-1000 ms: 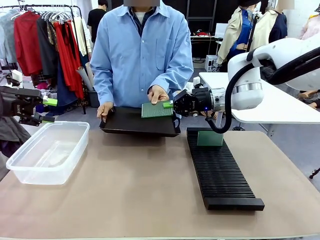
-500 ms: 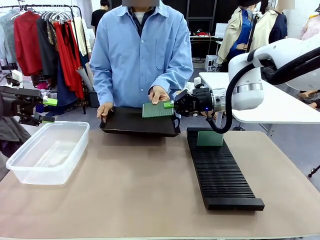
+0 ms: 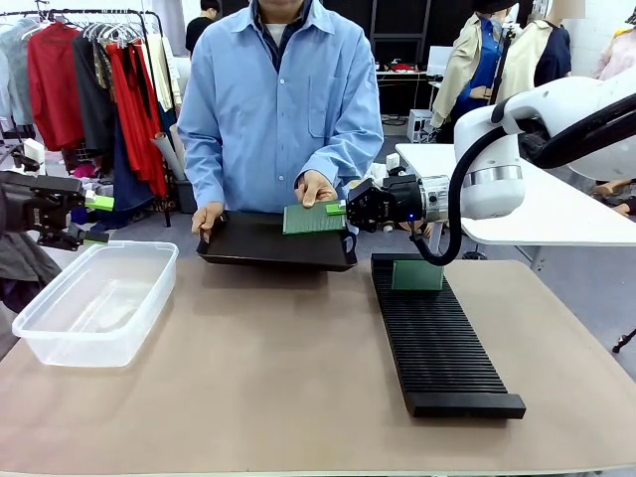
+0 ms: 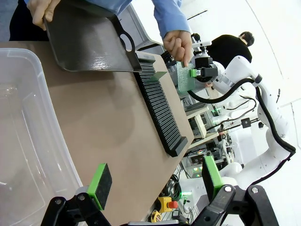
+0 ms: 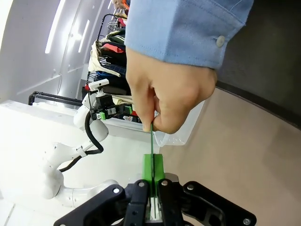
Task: Sort PCBs into racks and boxes based on the side picked up.
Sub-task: If the short side of the Blank PCB is picked up, insert it into the PCB Rack ; if the long side is picked up, place it in the Organizing box.
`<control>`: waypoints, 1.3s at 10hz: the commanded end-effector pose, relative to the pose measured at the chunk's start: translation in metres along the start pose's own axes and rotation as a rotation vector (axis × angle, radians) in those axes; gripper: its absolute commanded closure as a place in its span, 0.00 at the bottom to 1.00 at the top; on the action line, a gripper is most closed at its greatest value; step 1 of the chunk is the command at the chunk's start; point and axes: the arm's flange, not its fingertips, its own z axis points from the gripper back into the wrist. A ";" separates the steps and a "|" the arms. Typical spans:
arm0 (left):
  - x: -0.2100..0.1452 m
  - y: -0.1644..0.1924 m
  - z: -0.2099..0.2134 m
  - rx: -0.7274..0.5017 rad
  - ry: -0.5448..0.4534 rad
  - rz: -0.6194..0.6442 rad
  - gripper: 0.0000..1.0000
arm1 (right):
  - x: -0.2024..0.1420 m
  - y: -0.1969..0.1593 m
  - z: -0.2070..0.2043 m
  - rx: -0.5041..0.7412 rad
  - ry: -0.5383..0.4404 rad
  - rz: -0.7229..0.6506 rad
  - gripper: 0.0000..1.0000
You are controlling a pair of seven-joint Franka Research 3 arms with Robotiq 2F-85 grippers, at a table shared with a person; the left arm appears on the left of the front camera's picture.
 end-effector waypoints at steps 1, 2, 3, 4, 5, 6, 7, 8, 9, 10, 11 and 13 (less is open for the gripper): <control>-0.001 -0.002 0.001 -0.003 -0.001 -0.002 0.00 | -0.001 0.001 -0.003 0.011 -0.009 -0.008 1.00; -0.001 -0.002 0.001 -0.003 -0.001 -0.002 0.00 | -0.001 0.001 -0.003 0.011 -0.009 -0.008 1.00; -0.001 -0.002 0.001 -0.003 -0.001 -0.002 0.00 | -0.001 0.001 -0.003 0.011 -0.009 -0.008 1.00; -0.001 -0.002 0.001 -0.003 -0.001 -0.002 0.00 | -0.001 0.001 -0.003 0.011 -0.009 -0.008 1.00; -0.001 -0.002 0.001 -0.003 -0.001 -0.002 0.00 | -0.001 0.001 -0.003 0.011 -0.009 -0.008 1.00; -0.001 -0.002 0.001 -0.003 -0.001 -0.002 0.00 | -0.001 0.001 -0.003 0.011 -0.009 -0.008 1.00; -0.001 -0.002 0.001 -0.003 -0.001 -0.002 0.00 | -0.001 0.001 -0.003 0.011 -0.009 -0.008 1.00; -0.001 -0.002 0.001 -0.003 -0.001 -0.002 0.00 | -0.001 0.001 -0.003 0.011 -0.009 -0.008 1.00; -0.001 -0.002 0.001 -0.003 -0.001 -0.002 0.00 | -0.001 0.001 -0.003 0.011 -0.009 -0.008 1.00; -0.001 -0.002 0.001 -0.003 -0.001 -0.002 0.00 | -0.001 0.001 -0.003 0.011 -0.009 -0.008 1.00; -0.001 -0.002 0.001 -0.003 -0.001 -0.002 0.00 | -0.001 0.001 -0.003 0.011 -0.009 -0.008 1.00; -0.001 -0.002 0.001 -0.003 -0.001 -0.002 0.00 | -0.001 0.001 -0.003 0.011 -0.009 -0.008 1.00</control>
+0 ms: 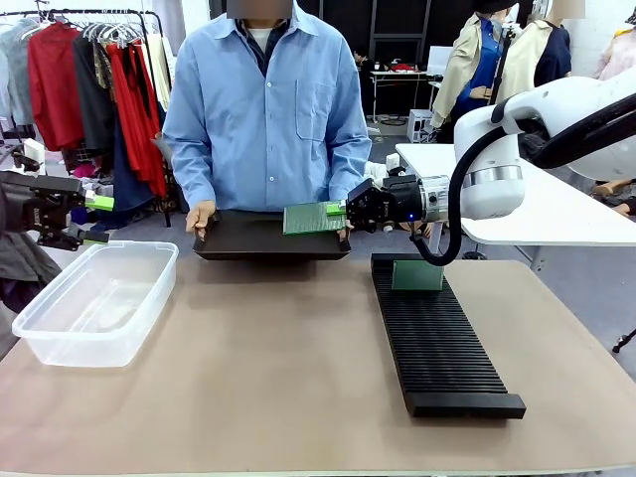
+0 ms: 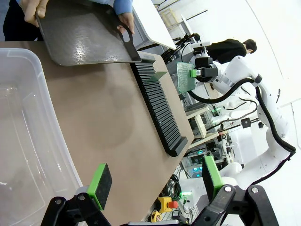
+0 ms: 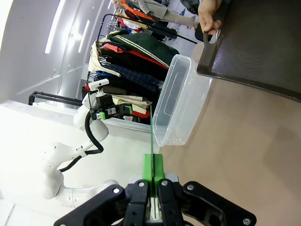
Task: Sort PCBs into racks and boxes based on the side picked up.
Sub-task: If the short side of the Blank PCB is picked up, insert it into the PCB Rack ; if the long side is picked up, place it in the Organizing box.
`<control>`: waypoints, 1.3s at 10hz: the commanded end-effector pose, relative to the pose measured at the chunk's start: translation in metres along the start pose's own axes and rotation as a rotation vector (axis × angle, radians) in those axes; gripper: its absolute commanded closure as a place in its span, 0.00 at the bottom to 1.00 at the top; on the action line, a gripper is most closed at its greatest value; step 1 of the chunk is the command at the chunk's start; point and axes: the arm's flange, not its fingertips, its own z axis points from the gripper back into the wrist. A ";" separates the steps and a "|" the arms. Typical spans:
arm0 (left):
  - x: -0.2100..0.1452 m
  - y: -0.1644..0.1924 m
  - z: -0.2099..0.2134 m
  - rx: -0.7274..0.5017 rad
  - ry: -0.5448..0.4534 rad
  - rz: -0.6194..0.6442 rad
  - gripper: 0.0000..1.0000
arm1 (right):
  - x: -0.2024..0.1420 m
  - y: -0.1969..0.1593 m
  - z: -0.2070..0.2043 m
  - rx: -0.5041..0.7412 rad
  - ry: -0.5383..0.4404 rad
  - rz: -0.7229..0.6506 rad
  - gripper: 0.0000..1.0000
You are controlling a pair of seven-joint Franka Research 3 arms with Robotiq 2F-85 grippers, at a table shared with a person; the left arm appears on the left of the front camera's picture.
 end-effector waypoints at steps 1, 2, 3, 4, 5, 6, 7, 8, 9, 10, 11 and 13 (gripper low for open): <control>-0.001 -0.002 0.001 -0.003 -0.001 -0.002 0.00 | -0.001 0.001 -0.003 0.010 -0.010 -0.007 1.00; -0.001 -0.002 0.001 -0.003 -0.001 -0.002 0.00 | -0.001 0.001 -0.003 0.010 -0.010 -0.007 1.00; -0.001 -0.002 0.001 -0.003 -0.001 -0.002 0.00 | -0.001 0.001 -0.003 0.010 -0.010 -0.007 1.00; -0.001 -0.002 0.001 -0.003 -0.001 -0.002 0.00 | -0.001 0.001 -0.003 0.010 -0.010 -0.007 1.00; -0.001 -0.002 0.001 -0.003 -0.001 -0.002 0.00 | -0.001 0.001 -0.003 0.010 -0.010 -0.007 1.00; -0.001 -0.002 0.001 -0.003 -0.001 -0.002 0.00 | -0.001 0.001 -0.003 0.010 -0.010 -0.007 1.00; -0.001 -0.002 0.001 -0.003 -0.001 -0.002 0.00 | 0.000 0.000 0.000 0.000 0.000 0.000 1.00; -0.001 -0.002 0.001 -0.003 -0.001 -0.002 0.00 | 0.000 -0.002 0.007 0.025 -0.011 0.031 1.00; -0.001 -0.002 0.001 -0.003 -0.001 -0.002 0.00 | -0.002 -0.004 0.016 0.057 -0.002 0.028 1.00; -0.001 -0.002 0.001 -0.003 -0.001 -0.002 0.00 | -0.003 -0.006 0.026 0.080 -0.011 0.033 1.00; -0.001 -0.002 0.001 -0.003 -0.001 -0.002 0.00 | -0.004 -0.007 0.035 0.087 -0.017 0.047 1.00; -0.001 -0.002 0.001 -0.003 -0.001 -0.002 0.00 | -0.012 -0.011 0.057 0.124 0.009 0.094 1.00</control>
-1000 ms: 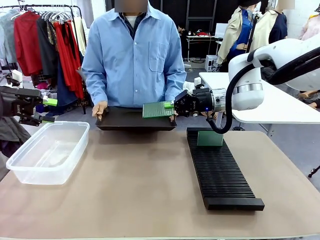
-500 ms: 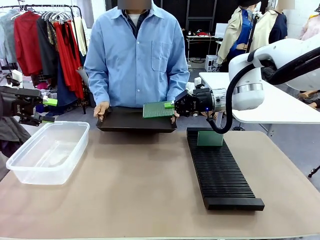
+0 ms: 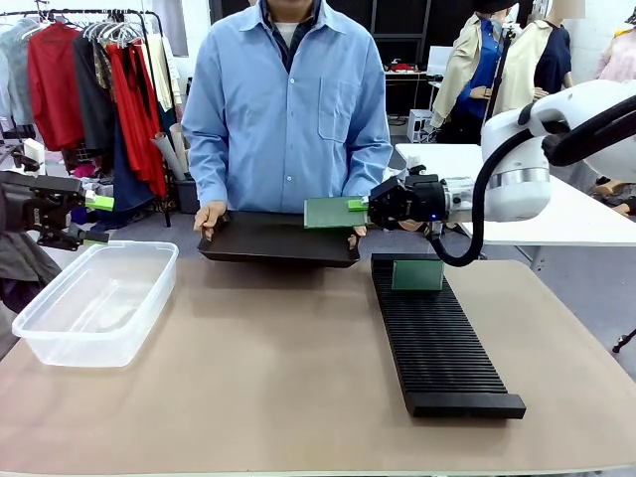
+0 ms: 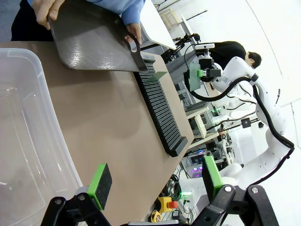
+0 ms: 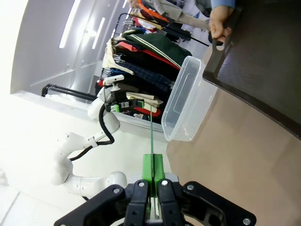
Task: Sort PCBs into racks and boxes based on the side picked up.
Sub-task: If the short side of the Blank PCB is picked up, insert it into the PCB Rack ; if the long side is picked up, place it in the Organizing box.
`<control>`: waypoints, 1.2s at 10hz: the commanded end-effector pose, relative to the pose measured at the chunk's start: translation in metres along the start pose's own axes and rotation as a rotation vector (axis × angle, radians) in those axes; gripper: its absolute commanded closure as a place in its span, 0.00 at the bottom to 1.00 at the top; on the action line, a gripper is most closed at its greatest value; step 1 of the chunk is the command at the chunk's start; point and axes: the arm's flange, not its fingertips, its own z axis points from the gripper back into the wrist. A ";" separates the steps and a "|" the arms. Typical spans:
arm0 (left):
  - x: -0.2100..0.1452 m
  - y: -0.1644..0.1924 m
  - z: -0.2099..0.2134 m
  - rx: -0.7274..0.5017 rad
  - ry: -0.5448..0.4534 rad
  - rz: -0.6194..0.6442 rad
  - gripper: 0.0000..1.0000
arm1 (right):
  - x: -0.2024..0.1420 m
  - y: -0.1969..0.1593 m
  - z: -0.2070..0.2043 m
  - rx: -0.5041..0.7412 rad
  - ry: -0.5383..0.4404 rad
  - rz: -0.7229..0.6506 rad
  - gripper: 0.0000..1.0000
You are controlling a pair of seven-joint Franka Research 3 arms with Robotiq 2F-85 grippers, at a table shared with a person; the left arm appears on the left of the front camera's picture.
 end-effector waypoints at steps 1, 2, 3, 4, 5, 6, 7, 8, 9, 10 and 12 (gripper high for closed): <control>-0.001 -0.002 0.001 -0.003 -0.001 -0.002 0.00 | -0.014 -0.004 0.022 0.037 0.007 0.077 1.00; -0.001 -0.002 0.001 -0.003 -0.001 -0.002 0.00 | -0.020 -0.007 0.040 0.045 0.008 0.104 1.00; -0.001 -0.002 0.001 -0.003 -0.001 -0.002 0.00 | -0.026 -0.011 0.059 0.035 0.001 0.143 1.00; -0.001 -0.002 0.001 -0.003 -0.001 -0.002 0.00 | -0.033 -0.015 0.080 0.022 0.004 0.184 1.00; -0.001 -0.002 0.001 -0.003 -0.001 -0.002 0.00 | -0.041 -0.019 0.096 0.040 -0.003 0.213 1.00; -0.001 -0.002 0.001 -0.003 -0.001 -0.002 0.00 | -0.049 -0.020 0.110 0.060 0.002 0.257 1.00; -0.001 -0.002 0.001 -0.003 -0.001 -0.002 0.00 | -0.059 -0.022 0.125 0.078 0.017 0.306 1.00; -0.001 -0.002 0.001 -0.003 -0.001 -0.002 0.00 | -0.065 -0.023 0.134 0.073 0.011 0.349 1.00; -0.001 -0.002 0.001 -0.003 -0.001 -0.002 0.00 | -0.072 -0.026 0.142 0.068 0.009 0.378 1.00; -0.001 -0.002 0.001 -0.003 -0.001 -0.002 0.00 | -0.078 -0.032 0.149 0.057 0.004 0.394 1.00; -0.001 -0.002 0.001 -0.003 -0.001 -0.002 0.00 | -0.091 -0.049 0.159 0.041 -0.008 0.406 1.00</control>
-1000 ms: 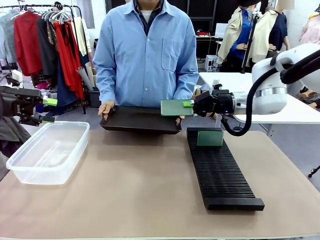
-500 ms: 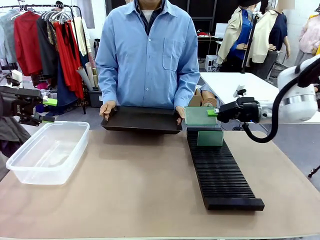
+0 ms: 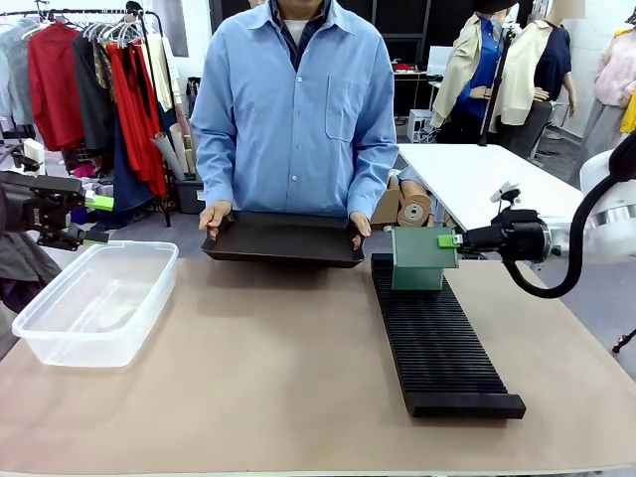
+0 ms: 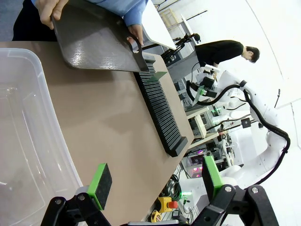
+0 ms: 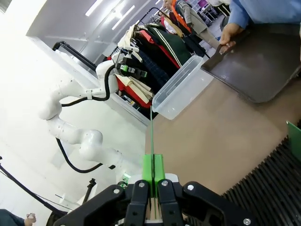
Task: Sort PCBs into racks and boxes based on the side picked up.
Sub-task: If the short side of the Blank PCB is picked up, insert it into the PCB Rack ; if the long side is picked up, place it in the Organizing box.
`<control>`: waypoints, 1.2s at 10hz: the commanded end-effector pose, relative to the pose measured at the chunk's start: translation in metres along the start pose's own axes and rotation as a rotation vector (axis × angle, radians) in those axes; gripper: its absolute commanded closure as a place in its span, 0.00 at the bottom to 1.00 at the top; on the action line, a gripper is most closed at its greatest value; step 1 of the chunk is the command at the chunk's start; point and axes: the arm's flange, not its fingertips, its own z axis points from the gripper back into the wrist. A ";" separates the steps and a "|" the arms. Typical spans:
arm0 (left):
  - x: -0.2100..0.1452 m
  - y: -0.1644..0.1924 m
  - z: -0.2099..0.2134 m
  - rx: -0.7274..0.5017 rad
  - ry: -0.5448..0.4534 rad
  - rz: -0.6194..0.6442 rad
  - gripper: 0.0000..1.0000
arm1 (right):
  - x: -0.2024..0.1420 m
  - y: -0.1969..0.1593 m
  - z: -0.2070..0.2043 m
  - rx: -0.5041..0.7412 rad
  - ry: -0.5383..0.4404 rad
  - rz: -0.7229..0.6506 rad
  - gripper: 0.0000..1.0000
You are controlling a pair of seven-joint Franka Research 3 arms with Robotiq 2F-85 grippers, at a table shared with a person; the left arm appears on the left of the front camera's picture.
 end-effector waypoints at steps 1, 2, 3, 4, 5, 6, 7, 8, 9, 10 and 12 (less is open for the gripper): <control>-0.001 -0.002 0.001 -0.003 -0.001 -0.002 0.00 | -0.020 -0.004 0.007 -0.014 -0.017 0.055 1.00; -0.001 -0.002 0.001 -0.003 -0.001 -0.002 0.00 | -0.027 -0.007 0.009 -0.035 -0.054 0.116 1.00; -0.001 -0.002 0.001 -0.003 -0.001 -0.002 0.00 | -0.032 -0.009 0.011 -0.036 -0.069 0.152 1.00; -0.001 -0.002 0.001 -0.003 -0.001 -0.002 0.00 | -0.036 -0.010 0.012 -0.032 -0.106 0.193 1.00; -0.001 -0.002 0.001 -0.003 -0.001 -0.002 0.00 | -0.041 -0.012 0.013 -0.044 -0.132 0.236 1.00; -0.001 -0.002 0.001 -0.003 -0.001 -0.002 0.00 | -0.049 -0.015 0.013 -0.049 -0.112 0.260 1.00; -0.001 -0.002 0.001 -0.003 -0.001 -0.002 0.00 | -0.055 -0.019 0.015 -0.065 -0.109 0.296 1.00; -0.001 -0.002 0.001 -0.003 -0.001 -0.002 0.00 | -0.059 -0.022 0.018 -0.068 -0.111 0.326 1.00; -0.001 -0.002 0.001 -0.003 -0.001 -0.002 0.00 | -0.064 -0.026 0.022 -0.080 -0.108 0.351 1.00; -0.001 -0.002 0.001 -0.003 -0.001 -0.002 0.00 | -0.068 -0.028 0.024 -0.106 -0.100 0.383 1.00; -0.001 -0.002 0.001 -0.003 -0.001 -0.002 0.00 | -0.074 -0.038 0.026 -0.151 -0.088 0.442 1.00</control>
